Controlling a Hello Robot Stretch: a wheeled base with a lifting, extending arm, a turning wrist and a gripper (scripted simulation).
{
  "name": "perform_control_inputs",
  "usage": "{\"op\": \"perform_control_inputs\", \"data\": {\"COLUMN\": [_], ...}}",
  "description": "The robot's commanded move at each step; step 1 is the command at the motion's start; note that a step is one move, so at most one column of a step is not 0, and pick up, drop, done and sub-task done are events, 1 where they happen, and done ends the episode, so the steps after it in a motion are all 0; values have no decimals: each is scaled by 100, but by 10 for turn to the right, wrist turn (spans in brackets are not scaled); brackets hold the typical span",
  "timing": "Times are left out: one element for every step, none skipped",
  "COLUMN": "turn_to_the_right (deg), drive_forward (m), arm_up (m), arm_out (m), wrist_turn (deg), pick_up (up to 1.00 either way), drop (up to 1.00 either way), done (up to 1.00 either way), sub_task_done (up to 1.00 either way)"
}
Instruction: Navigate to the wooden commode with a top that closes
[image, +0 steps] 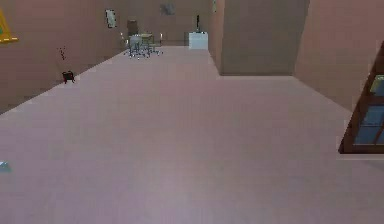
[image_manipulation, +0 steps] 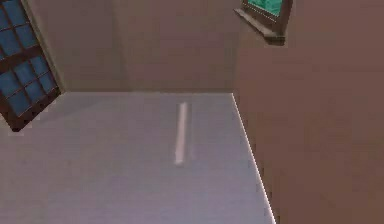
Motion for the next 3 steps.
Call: {"op": "perform_control_inputs", "data": {"turn_to_the_right": [270, 0, 30], "drive_forward": [0, 100, 0], "arm_up": [0, 0, 0], "arm_out": [0, 0, 0], "wrist_turn": [0, 0, 0], "pick_up": [0, 0, 0], "drop": [0, 0, 0], "done": [0, 0, 0], "sub_task_done": [0, 0, 0]}}
